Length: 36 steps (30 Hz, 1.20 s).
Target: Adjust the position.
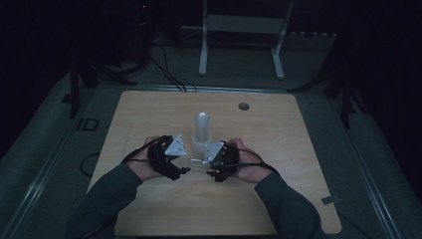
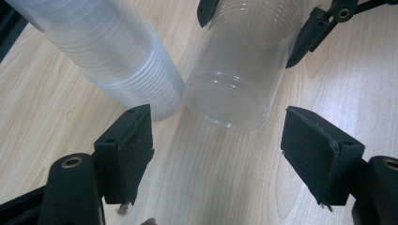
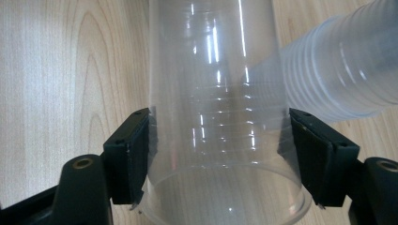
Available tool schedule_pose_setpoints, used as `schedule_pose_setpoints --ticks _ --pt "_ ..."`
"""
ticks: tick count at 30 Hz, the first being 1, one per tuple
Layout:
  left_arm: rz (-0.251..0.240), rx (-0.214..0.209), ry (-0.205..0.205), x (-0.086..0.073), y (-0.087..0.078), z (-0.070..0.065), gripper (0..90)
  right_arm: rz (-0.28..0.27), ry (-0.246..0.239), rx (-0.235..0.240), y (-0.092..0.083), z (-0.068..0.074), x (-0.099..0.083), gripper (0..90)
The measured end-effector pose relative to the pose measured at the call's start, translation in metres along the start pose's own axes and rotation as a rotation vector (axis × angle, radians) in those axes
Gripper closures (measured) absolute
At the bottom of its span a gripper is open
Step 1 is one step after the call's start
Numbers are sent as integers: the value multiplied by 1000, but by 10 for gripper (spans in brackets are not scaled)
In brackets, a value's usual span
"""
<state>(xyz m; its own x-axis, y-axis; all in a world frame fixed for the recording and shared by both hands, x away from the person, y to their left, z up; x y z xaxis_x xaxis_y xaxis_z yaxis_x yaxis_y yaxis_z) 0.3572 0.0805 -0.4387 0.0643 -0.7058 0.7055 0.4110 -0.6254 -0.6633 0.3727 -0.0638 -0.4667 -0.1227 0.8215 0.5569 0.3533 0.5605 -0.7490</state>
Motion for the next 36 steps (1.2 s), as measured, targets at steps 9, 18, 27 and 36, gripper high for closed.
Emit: schedule_pose_setpoints --ticks 9,18,27,36 --pt "58 18 53 1 4 -5 256 22 -16 4 3 2 1 282" --pt "127 18 100 -3 11 -7 262 36 -38 1 4 4 3 282" --pt "153 -8 105 -3 15 -8 262 49 -65 -4 5 7 5 283" --pt "166 -47 103 -2 20 -9 262 49 -81 -7 6 8 9 283"
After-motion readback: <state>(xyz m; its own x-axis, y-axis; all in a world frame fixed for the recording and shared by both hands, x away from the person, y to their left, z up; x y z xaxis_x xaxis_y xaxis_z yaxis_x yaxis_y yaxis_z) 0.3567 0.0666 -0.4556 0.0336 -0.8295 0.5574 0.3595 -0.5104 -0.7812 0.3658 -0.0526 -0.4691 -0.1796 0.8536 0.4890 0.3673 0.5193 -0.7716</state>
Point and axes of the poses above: each handheld gripper's, and its own axes: y roughly forward along the jaws, x roughly out of its top, z roughly to its left, the point moved 7 cm from there along y, roughly forward along the jaws, and after that the axes turned 9 degrees about -z, right-handed, at the moved point
